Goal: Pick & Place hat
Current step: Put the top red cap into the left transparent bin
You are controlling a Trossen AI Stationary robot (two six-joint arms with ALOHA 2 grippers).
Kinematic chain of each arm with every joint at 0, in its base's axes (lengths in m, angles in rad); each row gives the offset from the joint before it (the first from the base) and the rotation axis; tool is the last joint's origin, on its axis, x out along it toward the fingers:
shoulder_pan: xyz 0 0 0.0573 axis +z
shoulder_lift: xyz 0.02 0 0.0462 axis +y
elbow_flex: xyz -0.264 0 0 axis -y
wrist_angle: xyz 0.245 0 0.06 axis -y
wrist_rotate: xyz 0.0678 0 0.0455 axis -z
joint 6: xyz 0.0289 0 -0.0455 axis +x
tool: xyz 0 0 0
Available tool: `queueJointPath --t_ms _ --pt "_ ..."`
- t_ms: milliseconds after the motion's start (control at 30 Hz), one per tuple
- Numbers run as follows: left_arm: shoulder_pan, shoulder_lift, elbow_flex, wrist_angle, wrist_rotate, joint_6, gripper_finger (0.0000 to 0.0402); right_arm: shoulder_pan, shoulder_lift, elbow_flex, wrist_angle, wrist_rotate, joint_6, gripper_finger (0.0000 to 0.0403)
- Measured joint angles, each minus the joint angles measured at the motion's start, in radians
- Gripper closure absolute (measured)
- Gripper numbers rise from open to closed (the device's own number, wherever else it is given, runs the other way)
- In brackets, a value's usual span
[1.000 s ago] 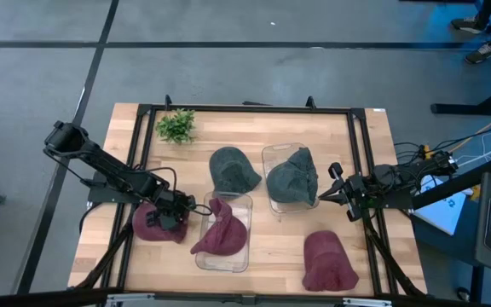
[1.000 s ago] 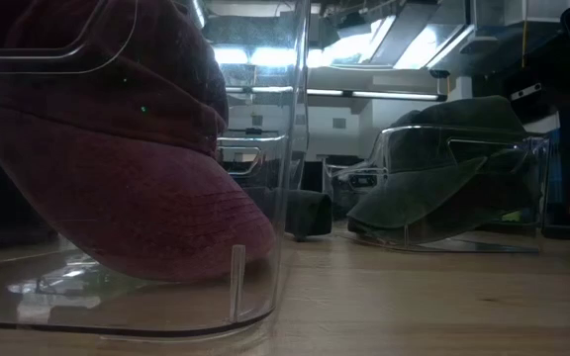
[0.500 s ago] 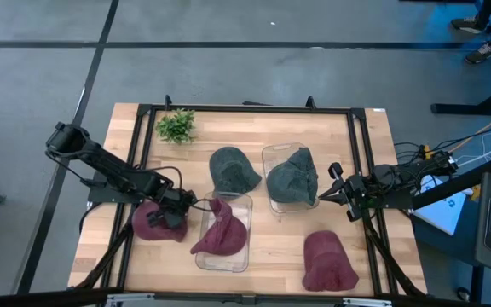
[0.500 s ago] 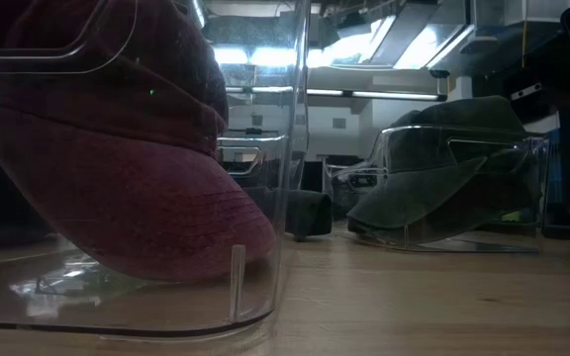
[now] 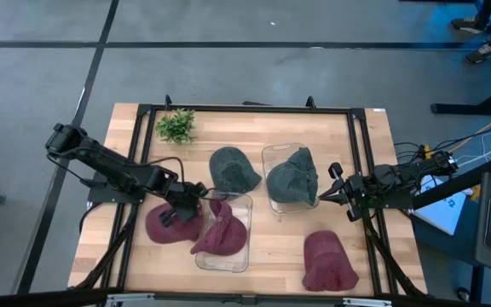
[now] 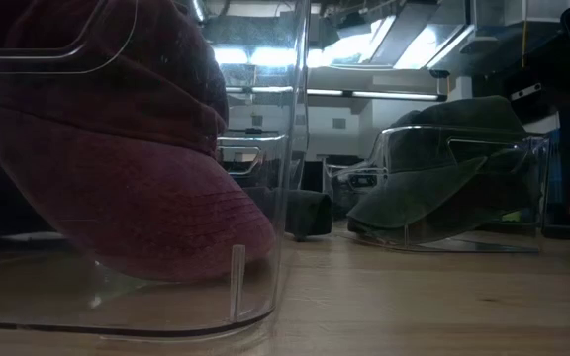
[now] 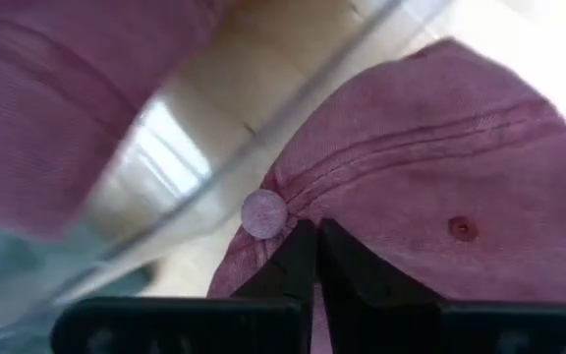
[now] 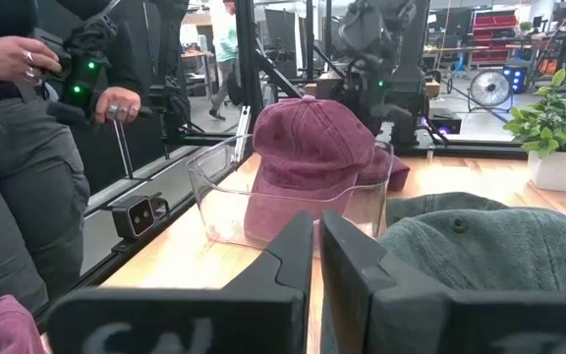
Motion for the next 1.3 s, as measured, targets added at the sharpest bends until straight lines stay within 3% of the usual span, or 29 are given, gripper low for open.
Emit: queueJointPath --t_ms 533,800,967,1133,1300 --pt "-0.003 -0.069 0.198 -0.173 -0.048 -0.196 0.0399 0.000 0.000 0.000 0.000 0.000 0.000 0.0377" --pt "0.014 -0.111 0.186 -0.302 -0.077 -0.353 0.0399 0.000 0.000 0.000 0.000 0.000 0.000 0.0377" --pt "0.031 -0.111 0.116 -0.305 0.005 -0.599 0.0399 0.000 0.000 0.000 0.000 0.000 0.000 0.0377" --pt "0.019 -0.111 0.053 -0.303 0.193 -0.890 0.0399 0.000 0.000 0.000 0.000 0.000 0.000 0.0377" --pt "0.000 -0.111 0.025 -0.295 0.251 -0.950 0.0394 0.000 0.000 0.000 0.000 0.000 0.000 0.0377"
